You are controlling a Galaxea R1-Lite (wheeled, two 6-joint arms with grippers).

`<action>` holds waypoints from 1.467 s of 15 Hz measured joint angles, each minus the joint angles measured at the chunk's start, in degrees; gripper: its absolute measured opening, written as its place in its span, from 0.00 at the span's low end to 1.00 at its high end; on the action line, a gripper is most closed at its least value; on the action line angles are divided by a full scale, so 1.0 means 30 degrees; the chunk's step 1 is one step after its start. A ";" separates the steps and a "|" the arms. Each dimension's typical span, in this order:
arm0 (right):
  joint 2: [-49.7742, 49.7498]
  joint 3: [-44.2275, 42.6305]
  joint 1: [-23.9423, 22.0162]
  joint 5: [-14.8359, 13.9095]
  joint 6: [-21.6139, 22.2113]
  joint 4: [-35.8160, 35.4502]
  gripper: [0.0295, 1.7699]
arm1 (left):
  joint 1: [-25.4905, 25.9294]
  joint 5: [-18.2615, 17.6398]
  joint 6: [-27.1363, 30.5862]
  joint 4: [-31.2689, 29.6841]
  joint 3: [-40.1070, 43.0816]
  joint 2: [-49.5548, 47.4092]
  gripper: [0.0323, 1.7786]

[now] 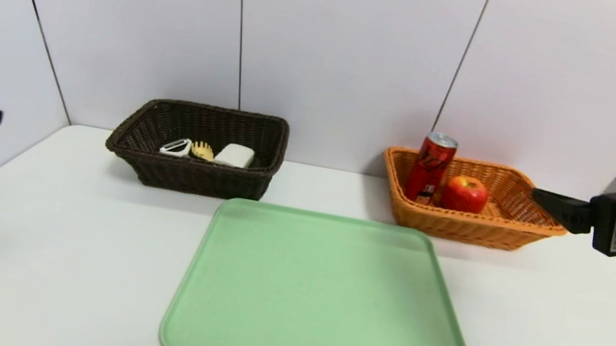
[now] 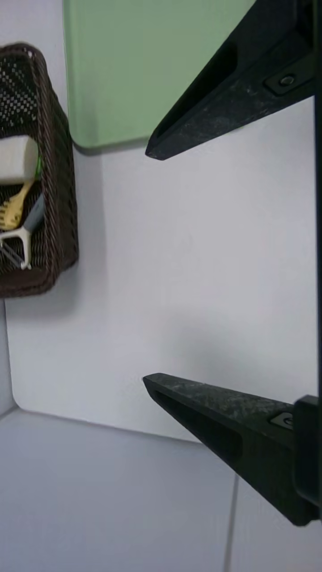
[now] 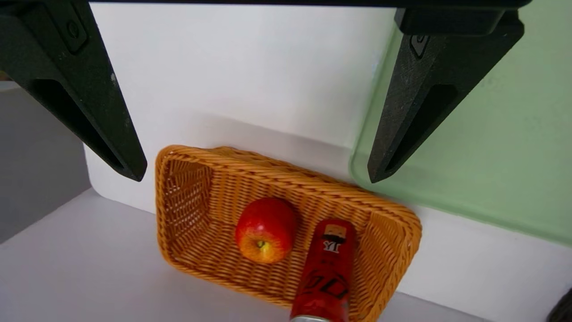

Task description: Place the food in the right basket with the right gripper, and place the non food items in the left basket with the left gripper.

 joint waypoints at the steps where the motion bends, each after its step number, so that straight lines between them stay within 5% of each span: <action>1: -0.0748 0.1142 -0.0394 -0.0012 0.0028 -0.1036 0.97 | 0.0605 0.0008 0.0000 0.0000 0.0983 -0.1390 0.95; 5: -0.4303 0.5136 -0.2178 -0.0028 0.0313 -0.3052 0.97 | 0.1650 0.0191 0.0146 0.0158 0.5384 -0.7241 0.95; 14: -1.4803 1.2056 -0.4738 -0.0435 0.2564 -0.2893 0.97 | 0.1946 0.0073 0.1219 0.0073 1.2357 -1.7750 0.95; 19: -2.1289 1.4877 -0.4909 -0.0268 0.2304 -0.1922 0.97 | 0.1967 0.0138 0.1902 -0.0358 1.3914 -1.9635 0.95; 22: -2.3495 1.6856 -0.4856 0.1093 0.1735 -0.2792 0.97 | 0.1967 -0.0232 0.1938 -0.3787 1.6311 -1.9818 0.95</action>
